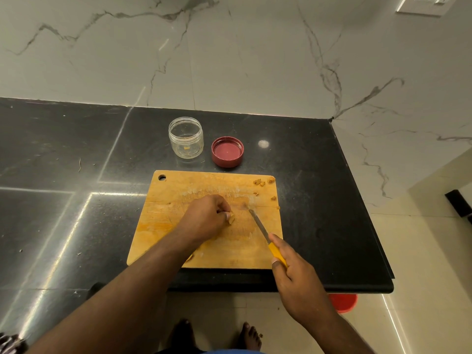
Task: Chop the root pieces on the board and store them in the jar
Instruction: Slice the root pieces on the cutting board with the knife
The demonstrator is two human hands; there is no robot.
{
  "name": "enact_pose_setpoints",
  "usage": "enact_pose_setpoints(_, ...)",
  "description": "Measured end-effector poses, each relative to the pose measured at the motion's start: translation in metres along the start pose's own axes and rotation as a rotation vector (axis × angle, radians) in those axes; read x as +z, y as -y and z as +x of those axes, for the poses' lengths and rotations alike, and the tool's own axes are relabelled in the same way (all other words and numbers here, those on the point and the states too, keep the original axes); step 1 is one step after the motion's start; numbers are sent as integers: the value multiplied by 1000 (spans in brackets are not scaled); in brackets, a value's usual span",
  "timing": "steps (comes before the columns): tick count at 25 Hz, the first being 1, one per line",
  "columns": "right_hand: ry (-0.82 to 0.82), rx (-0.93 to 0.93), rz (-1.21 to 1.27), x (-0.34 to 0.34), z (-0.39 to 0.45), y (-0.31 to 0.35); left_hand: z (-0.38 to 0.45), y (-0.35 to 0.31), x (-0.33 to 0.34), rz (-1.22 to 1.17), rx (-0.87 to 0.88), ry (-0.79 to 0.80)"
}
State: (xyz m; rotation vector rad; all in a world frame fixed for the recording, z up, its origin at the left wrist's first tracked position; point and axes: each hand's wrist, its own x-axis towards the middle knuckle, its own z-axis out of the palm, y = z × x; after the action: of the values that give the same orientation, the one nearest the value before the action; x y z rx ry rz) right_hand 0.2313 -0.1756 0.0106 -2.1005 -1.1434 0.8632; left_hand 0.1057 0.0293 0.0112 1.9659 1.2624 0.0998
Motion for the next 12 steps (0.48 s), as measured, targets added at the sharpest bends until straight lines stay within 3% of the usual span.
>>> enact_pose_setpoints(12, 54, -9, 35, 3, -1, 14, 0, 0, 0, 121, 86, 62)
